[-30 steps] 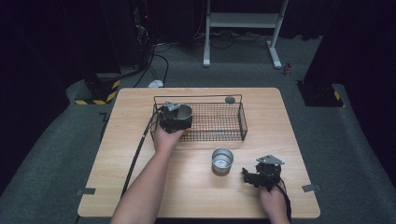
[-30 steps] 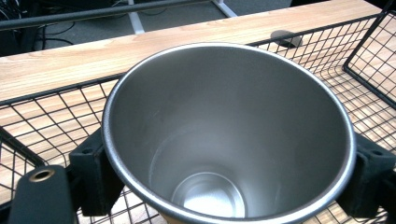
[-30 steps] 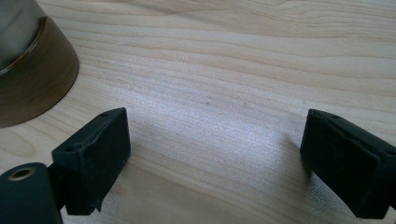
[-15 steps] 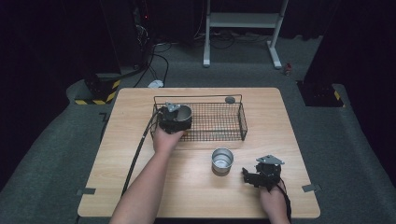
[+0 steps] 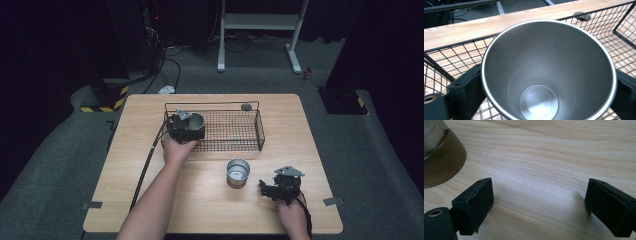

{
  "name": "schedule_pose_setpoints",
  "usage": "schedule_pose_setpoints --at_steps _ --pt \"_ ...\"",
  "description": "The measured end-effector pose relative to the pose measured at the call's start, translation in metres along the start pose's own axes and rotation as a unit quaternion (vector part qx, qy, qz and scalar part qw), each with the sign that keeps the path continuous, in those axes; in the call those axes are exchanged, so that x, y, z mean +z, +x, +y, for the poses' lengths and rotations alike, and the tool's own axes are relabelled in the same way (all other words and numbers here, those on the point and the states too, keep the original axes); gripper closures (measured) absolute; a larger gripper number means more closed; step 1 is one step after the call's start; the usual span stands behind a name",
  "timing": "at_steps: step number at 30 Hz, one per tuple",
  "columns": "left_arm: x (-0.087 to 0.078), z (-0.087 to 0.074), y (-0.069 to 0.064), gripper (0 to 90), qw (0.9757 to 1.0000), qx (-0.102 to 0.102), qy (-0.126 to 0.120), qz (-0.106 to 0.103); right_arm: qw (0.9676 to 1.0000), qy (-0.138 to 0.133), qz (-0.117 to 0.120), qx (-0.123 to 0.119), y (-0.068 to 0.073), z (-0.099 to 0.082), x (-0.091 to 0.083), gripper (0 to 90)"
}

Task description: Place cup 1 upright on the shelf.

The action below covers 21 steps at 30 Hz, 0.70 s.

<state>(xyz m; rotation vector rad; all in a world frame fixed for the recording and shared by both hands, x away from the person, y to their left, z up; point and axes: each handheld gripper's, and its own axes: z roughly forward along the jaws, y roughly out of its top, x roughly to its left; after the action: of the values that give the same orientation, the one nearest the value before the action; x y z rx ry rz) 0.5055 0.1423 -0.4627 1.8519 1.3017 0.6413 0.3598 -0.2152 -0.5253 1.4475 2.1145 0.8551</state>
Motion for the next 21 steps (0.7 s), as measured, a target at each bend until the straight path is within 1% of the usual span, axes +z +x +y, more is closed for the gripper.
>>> schedule_pose_setpoints --at_steps 3,4,5,6,8,10,16,19,21 --pt "-0.001 0.001 0.0 0.4 1.0 0.004 0.007 0.003 1.0 0.0 0.0 0.0 0.0 0.0 0.0 8.4" --pt "-0.001 0.002 0.0 0.1 1.0 -0.003 0.006 -0.002 1.0 0.0 0.0 0.0 0.0 0.0 0.0 8.4" --pt "-0.002 0.002 0.001 0.1 1.0 0.002 0.007 -0.001 1.0 0.0 0.0 0.0 0.0 0.0 0.0 8.3" --pt "-0.003 0.003 0.001 0.1 1.0 0.0 0.007 0.0 1.0 0.0 0.0 0.0 0.0 0.0 0.0 8.4" --pt "-0.004 0.004 0.002 0.0 1.0 -0.005 0.004 -0.006 1.0 0.0 0.0 0.0 0.0 0.0 0.0 8.3" --pt "-0.006 0.005 0.002 0.1 1.0 -0.001 0.005 -0.003 1.0 0.0 0.0 0.0 0.0 0.0 0.0 8.3" --pt "-0.012 0.006 0.003 0.1 1.0 0.002 0.003 -0.008 1.0 0.0 0.0 0.0 0.0 0.0 0.0 8.3" --pt "-0.015 0.006 0.002 0.1 0.9999 -0.005 0.002 -0.012 1.0 0.0 0.0 -0.001 0.0 0.0 0.0 8.3" --pt "-0.017 0.006 0.002 0.0 0.9999 -0.005 0.001 -0.013 1.0 0.0 0.0 0.0 0.0 0.0 0.0 8.3"
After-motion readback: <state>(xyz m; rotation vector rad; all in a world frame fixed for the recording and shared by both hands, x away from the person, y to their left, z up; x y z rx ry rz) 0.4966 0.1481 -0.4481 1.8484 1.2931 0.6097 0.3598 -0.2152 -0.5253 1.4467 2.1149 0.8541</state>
